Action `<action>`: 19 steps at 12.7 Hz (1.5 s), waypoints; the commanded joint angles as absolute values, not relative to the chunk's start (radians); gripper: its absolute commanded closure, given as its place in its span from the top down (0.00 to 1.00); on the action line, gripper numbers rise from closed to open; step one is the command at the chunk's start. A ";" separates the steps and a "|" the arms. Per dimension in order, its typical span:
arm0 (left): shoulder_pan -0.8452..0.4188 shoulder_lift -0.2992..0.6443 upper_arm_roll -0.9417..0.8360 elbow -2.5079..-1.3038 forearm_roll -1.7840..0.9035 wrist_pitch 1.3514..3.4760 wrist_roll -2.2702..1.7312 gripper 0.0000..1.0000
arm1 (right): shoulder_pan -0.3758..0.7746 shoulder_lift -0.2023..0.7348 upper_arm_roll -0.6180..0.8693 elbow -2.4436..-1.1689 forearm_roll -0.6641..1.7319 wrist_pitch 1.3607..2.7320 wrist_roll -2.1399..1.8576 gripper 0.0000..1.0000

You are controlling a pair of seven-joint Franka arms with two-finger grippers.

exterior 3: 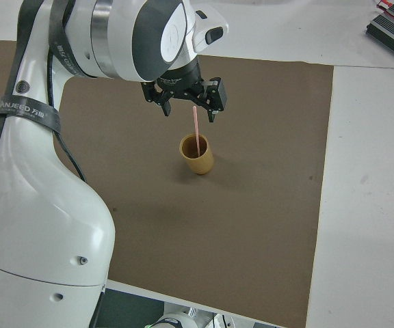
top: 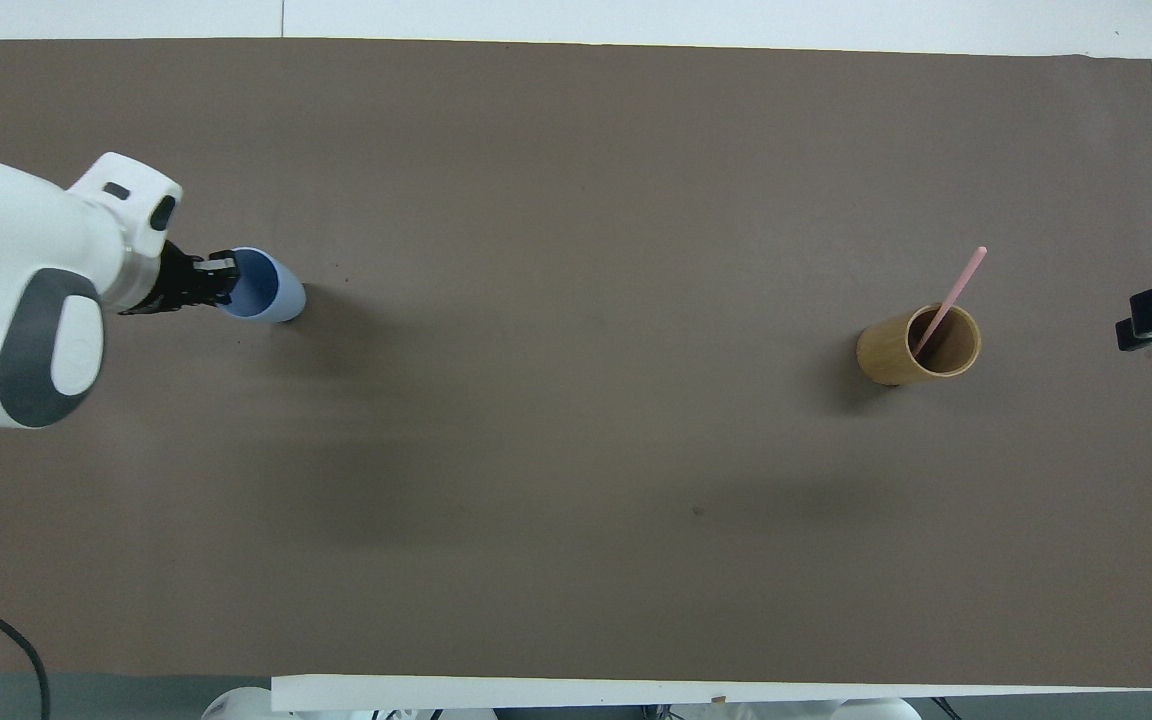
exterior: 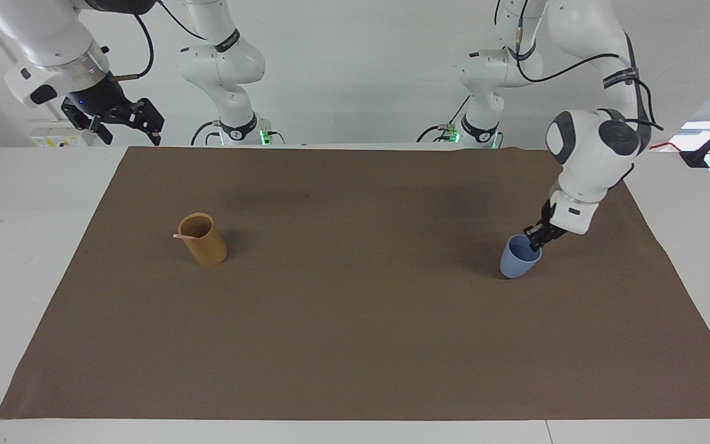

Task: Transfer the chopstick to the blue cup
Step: 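Move the blue cup toward the table center with the left gripper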

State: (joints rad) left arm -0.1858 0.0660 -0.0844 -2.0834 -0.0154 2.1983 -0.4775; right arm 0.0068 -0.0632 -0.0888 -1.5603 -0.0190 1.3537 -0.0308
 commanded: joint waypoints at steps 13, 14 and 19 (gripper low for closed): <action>-0.537 0.163 -0.072 -1.988 -0.020 2.186 -0.827 0.68 | 0.057 -0.180 -0.077 -1.846 -0.005 1.672 -0.086 1.00; -0.537 0.153 -0.069 -1.971 -0.018 2.169 -0.827 0.96 | 0.060 -0.225 -0.077 -1.974 -0.005 1.815 -0.103 1.00; -0.427 0.017 -0.020 -1.789 -0.009 1.800 -0.757 1.00 | 0.055 -0.200 -0.078 -2.247 0.011 2.228 -0.147 1.00</action>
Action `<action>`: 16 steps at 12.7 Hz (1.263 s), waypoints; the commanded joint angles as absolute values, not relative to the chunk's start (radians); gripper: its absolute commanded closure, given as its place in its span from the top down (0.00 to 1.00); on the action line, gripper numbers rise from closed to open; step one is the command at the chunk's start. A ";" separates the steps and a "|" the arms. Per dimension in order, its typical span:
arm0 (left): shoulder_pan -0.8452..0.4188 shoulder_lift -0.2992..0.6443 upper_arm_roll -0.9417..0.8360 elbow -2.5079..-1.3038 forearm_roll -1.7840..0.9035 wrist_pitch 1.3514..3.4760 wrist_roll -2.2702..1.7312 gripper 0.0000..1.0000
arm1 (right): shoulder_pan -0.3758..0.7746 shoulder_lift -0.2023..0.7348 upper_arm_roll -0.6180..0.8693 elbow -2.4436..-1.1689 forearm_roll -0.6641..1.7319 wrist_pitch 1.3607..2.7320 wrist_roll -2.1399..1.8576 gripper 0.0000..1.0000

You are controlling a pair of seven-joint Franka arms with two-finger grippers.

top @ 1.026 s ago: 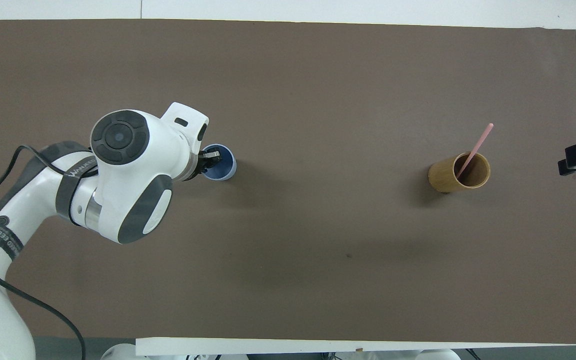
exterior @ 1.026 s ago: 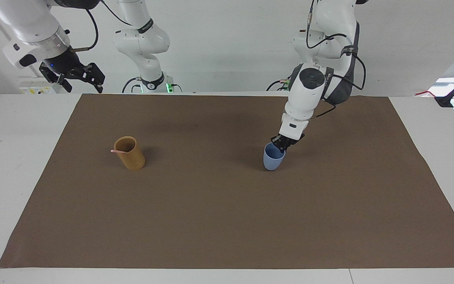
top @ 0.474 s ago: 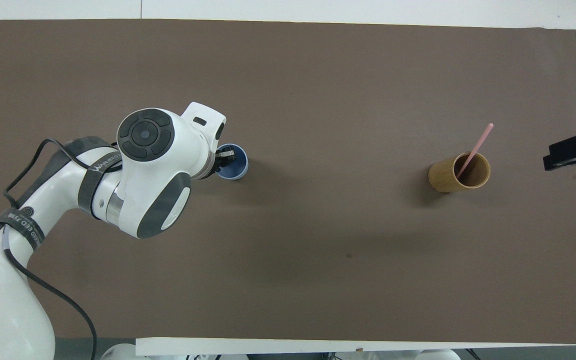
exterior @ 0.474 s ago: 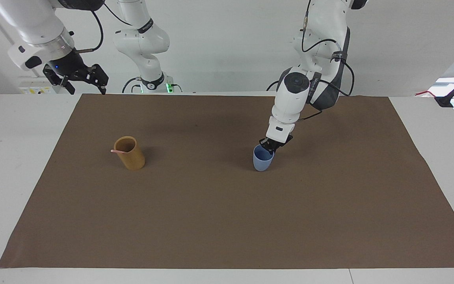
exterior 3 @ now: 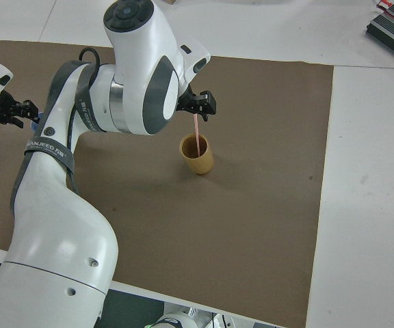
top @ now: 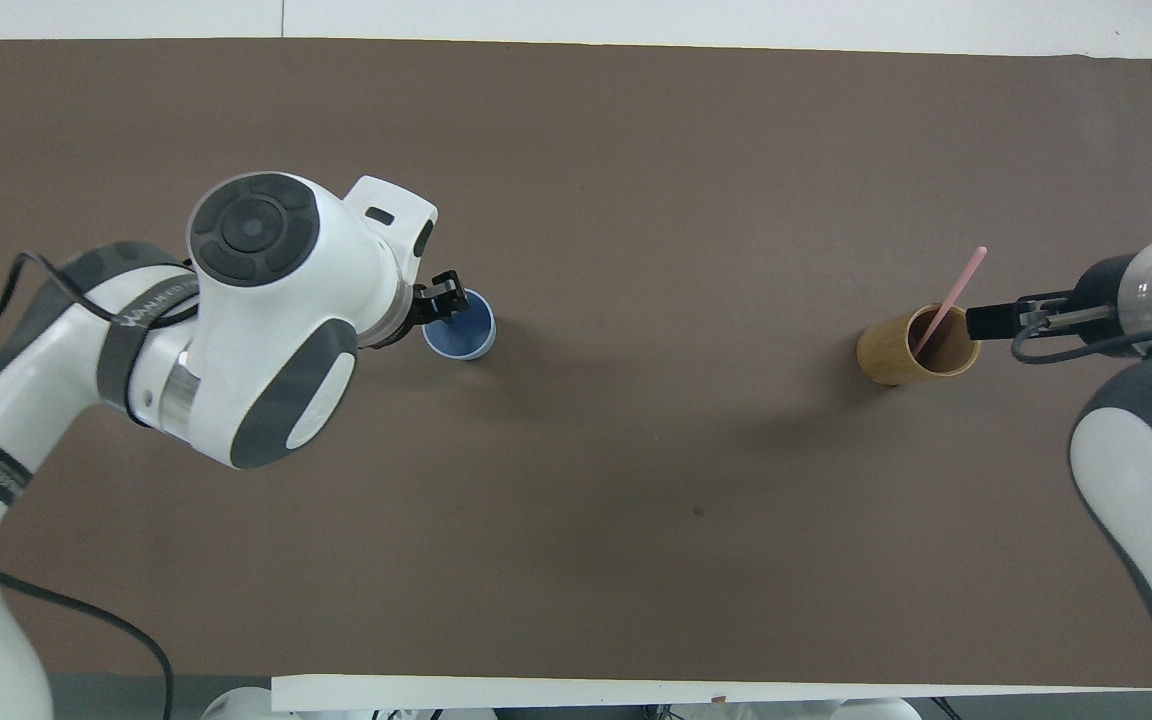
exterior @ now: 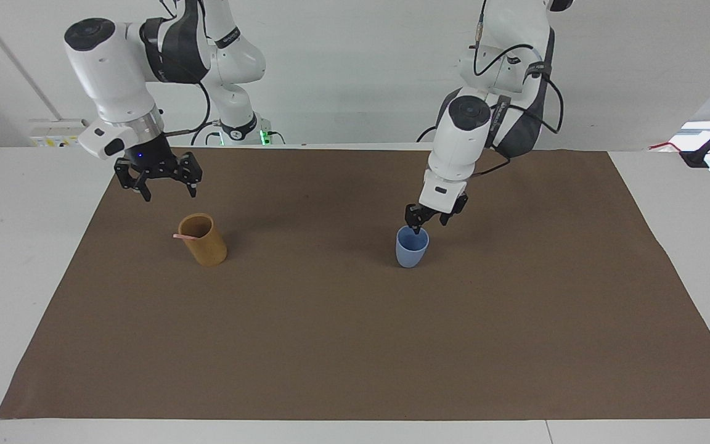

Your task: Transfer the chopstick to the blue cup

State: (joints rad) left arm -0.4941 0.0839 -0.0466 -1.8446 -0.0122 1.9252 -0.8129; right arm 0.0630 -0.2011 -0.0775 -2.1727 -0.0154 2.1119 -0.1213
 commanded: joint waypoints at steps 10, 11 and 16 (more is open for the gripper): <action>-0.083 -0.048 -0.011 -1.663 -0.012 1.591 -0.167 1.00 | 0.028 -0.069 -0.078 -2.234 0.112 2.368 -0.241 0.72; -0.081 -0.048 -0.011 -1.663 -0.012 1.591 -0.167 1.00 | 0.026 -0.069 -0.078 -2.220 0.112 2.353 -0.253 0.65; -0.081 -0.048 -0.011 -1.663 -0.012 1.591 -0.167 1.00 | 0.031 -0.064 -0.080 -2.207 0.112 2.319 -0.316 0.36</action>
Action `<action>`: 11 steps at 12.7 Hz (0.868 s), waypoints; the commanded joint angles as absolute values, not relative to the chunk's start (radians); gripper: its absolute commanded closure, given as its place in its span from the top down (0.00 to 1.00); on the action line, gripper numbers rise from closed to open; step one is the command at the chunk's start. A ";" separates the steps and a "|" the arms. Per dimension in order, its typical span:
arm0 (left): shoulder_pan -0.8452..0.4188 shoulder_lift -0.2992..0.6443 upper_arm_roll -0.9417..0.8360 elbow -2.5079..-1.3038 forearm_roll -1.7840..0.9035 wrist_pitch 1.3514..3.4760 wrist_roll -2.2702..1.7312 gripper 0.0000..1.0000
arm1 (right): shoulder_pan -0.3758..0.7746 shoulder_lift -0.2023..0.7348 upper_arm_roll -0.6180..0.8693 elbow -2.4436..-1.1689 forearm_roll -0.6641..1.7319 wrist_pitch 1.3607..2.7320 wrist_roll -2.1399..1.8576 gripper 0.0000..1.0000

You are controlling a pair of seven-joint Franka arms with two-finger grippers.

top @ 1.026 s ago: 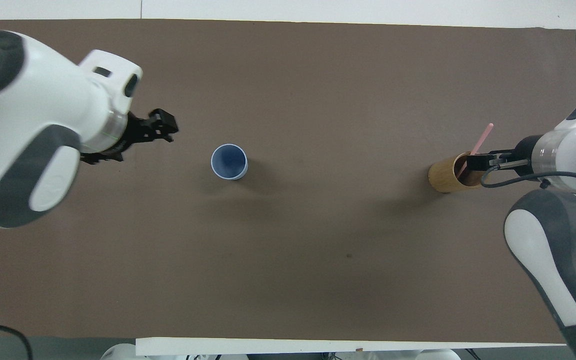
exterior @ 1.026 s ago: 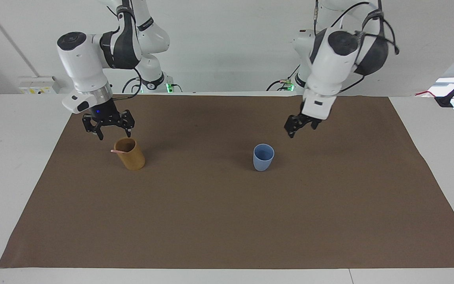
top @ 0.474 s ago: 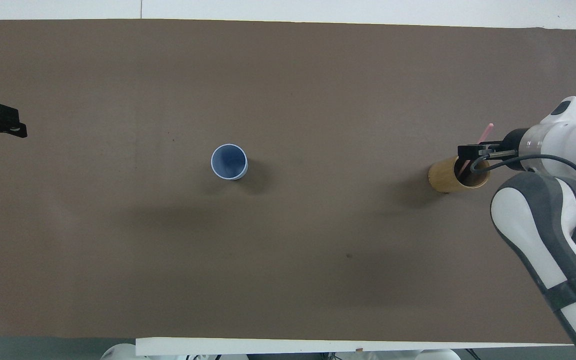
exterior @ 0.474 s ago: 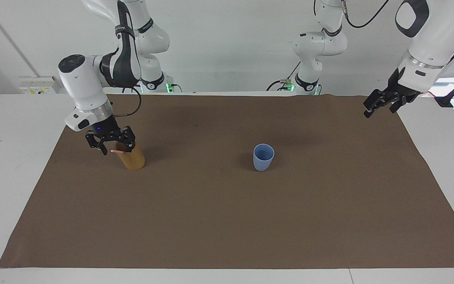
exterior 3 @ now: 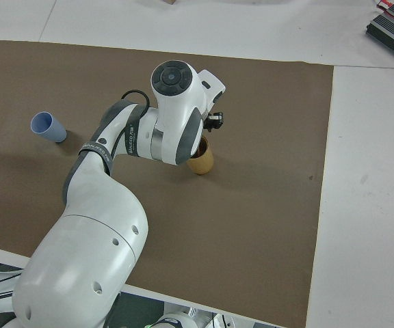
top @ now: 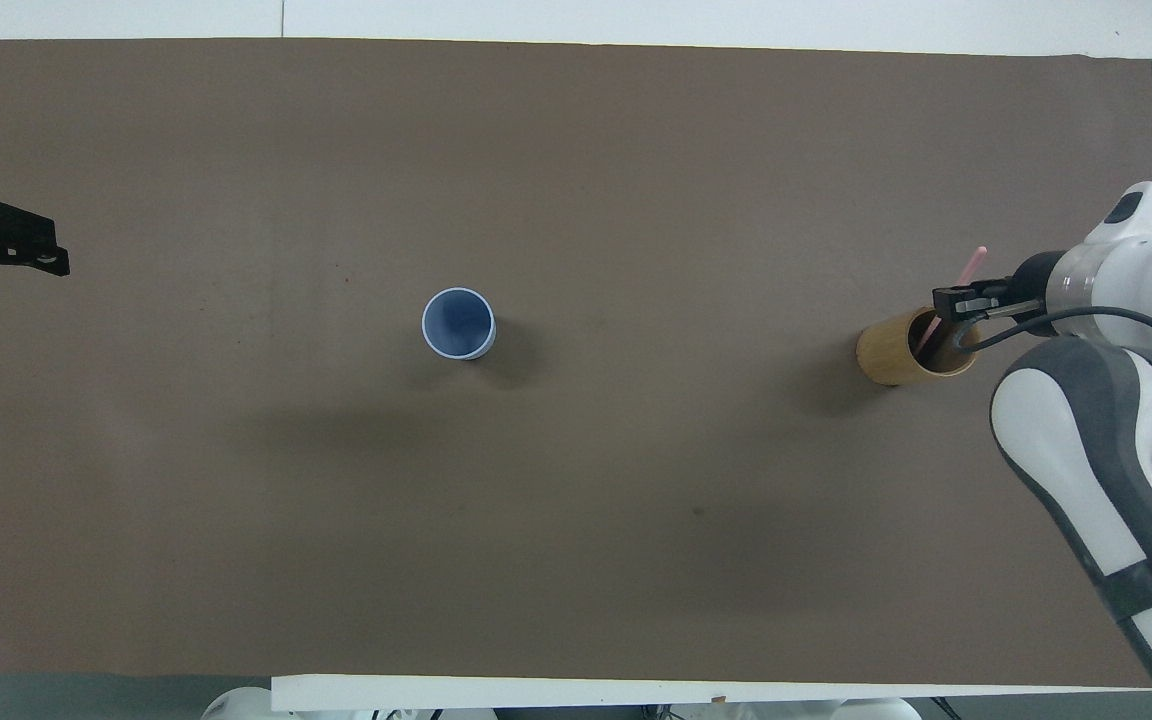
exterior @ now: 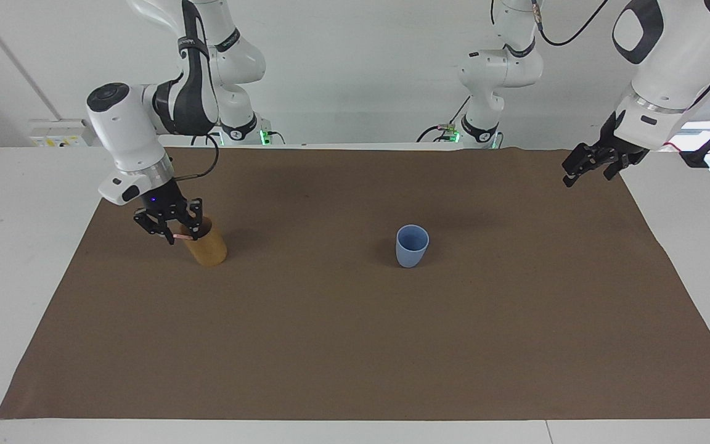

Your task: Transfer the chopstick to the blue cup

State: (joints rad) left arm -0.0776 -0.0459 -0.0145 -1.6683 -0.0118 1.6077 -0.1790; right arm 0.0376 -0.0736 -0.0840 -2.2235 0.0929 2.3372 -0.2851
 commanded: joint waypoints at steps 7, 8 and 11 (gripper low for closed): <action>-0.081 -0.049 -0.011 -1.663 -0.012 1.591 -0.167 1.00 | 0.035 -0.049 -0.080 -2.073 0.051 2.184 -0.389 0.00; -0.081 -0.048 -0.011 -1.663 -0.012 1.591 -0.167 1.00 | 0.034 -0.055 -0.080 -1.992 0.023 2.090 -0.431 0.00; -0.081 -0.048 -0.011 -1.663 -0.012 1.591 -0.167 1.00 | 0.054 -0.058 -0.060 -1.724 0.034 1.855 -0.436 0.00</action>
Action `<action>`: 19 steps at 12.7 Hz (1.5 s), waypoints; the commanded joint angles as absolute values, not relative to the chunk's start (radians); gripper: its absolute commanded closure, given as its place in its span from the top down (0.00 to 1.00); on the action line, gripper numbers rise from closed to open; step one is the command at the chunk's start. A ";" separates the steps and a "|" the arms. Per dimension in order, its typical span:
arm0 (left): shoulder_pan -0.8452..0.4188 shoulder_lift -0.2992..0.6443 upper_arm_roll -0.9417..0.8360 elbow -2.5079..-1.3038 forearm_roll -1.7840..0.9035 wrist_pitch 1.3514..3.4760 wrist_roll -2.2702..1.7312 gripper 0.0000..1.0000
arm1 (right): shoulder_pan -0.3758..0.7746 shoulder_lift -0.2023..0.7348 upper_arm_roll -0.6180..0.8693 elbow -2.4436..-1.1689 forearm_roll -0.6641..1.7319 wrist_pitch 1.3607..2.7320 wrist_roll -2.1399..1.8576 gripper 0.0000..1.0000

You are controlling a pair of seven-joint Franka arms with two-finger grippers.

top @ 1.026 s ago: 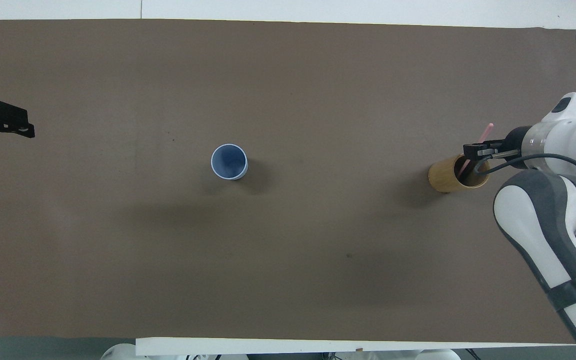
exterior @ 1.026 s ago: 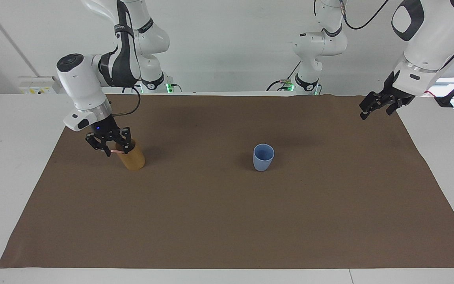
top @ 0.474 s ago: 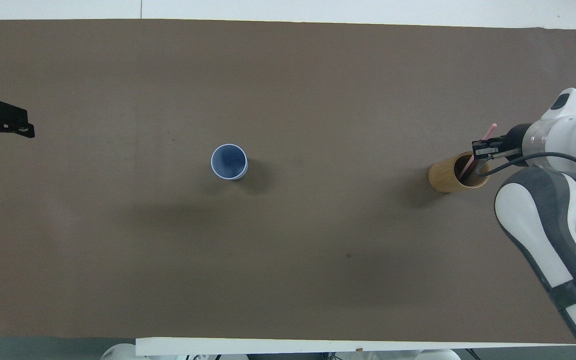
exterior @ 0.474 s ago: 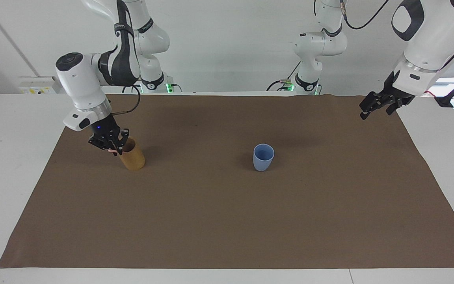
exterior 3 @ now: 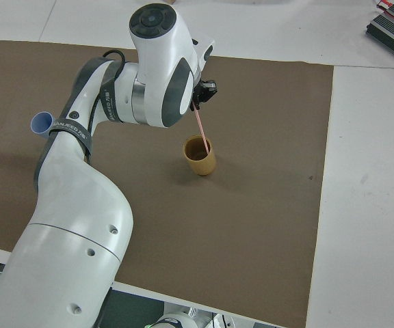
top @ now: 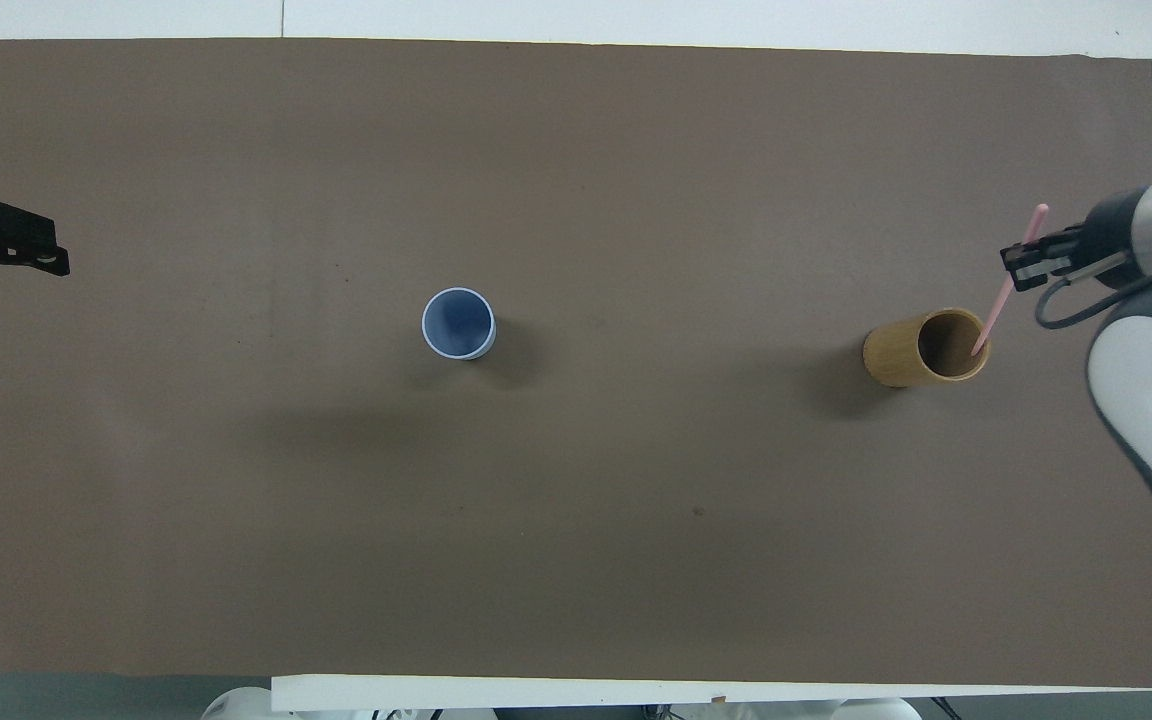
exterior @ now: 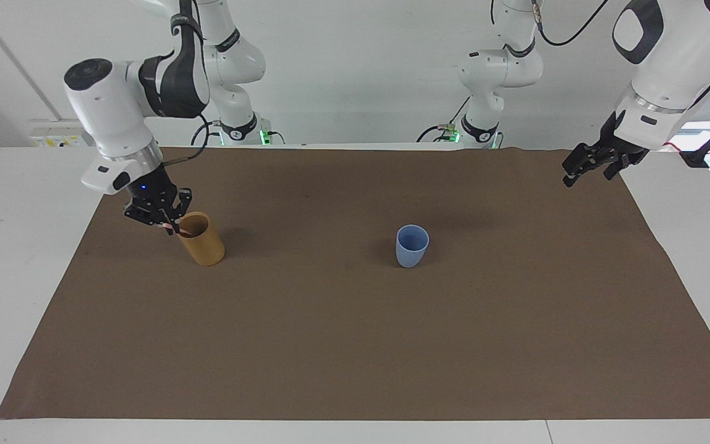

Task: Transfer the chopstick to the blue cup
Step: 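Lift the pink straw out of the tan cup with the right gripper, then carry the pink straw over the blue cup and lower it in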

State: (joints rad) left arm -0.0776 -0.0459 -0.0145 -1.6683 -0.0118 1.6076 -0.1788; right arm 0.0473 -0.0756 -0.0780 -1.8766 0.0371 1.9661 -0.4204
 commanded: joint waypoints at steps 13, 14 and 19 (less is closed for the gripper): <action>-0.081 -0.048 -0.011 -1.663 -0.012 1.591 -0.167 1.00 | 0.739 0.325 0.012 -1.456 -0.141 2.245 0.650 0.00; -0.081 -0.048 -0.011 -1.663 -0.012 1.591 -0.167 1.00 | 0.748 0.342 0.012 -1.457 -0.150 2.276 0.667 0.00; -0.081 -0.048 -0.011 -1.663 -0.012 1.591 -0.167 1.00 | 0.747 0.353 0.011 -1.503 -0.201 2.310 0.672 0.02</action>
